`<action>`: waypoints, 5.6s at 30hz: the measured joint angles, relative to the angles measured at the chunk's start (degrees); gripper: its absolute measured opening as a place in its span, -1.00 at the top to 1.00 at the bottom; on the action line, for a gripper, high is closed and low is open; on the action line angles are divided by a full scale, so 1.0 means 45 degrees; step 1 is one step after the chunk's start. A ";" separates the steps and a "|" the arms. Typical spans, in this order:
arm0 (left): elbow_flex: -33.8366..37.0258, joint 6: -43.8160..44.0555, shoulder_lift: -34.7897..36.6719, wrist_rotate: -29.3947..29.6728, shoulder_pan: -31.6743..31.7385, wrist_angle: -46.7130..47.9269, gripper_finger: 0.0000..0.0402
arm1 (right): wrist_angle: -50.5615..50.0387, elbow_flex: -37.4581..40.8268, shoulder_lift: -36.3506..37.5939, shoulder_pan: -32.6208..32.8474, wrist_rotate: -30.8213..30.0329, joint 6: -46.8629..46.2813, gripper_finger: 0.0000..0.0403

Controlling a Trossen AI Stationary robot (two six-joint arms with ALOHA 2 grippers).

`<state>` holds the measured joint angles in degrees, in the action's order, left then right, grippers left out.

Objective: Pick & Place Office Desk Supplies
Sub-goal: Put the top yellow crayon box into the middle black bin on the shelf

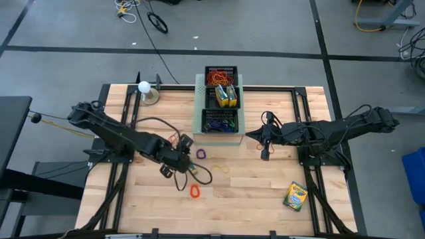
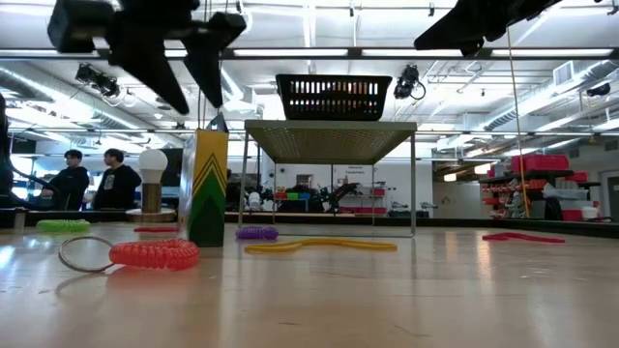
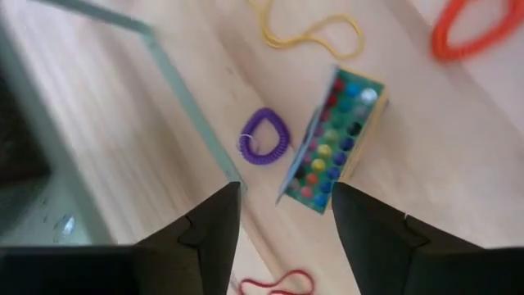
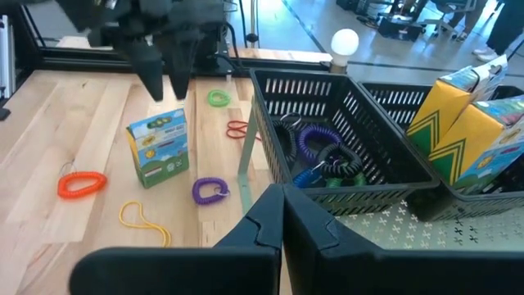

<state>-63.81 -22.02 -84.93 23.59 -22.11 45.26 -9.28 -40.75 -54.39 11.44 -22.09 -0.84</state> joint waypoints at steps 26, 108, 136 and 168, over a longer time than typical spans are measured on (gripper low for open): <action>0.0000 1.5181 0.2060 0.2133 -0.2293 -0.2442 0.97 | 0.3283 0.3238 0.0111 0.0000 -0.0450 -0.1001 0.97; -0.3187 3.0974 -0.3910 -0.3244 0.0746 0.2994 0.42 | 0.4101 0.5503 0.0345 0.4643 -0.3740 -0.2456 0.97; -1.2342 2.2363 -0.2049 -0.0228 0.6985 0.7681 0.48 | 0.5449 0.5503 0.0345 0.3935 -0.3361 -0.1656 0.97; -1.2332 2.0578 -0.5143 -0.2654 0.8830 0.4613 0.48 | 0.5378 0.5503 0.0340 0.3914 -0.2988 -0.1749 0.97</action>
<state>-119.31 70.59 -108.07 11.65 17.63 66.02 14.92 -15.99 -52.86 29.06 -35.53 -8.71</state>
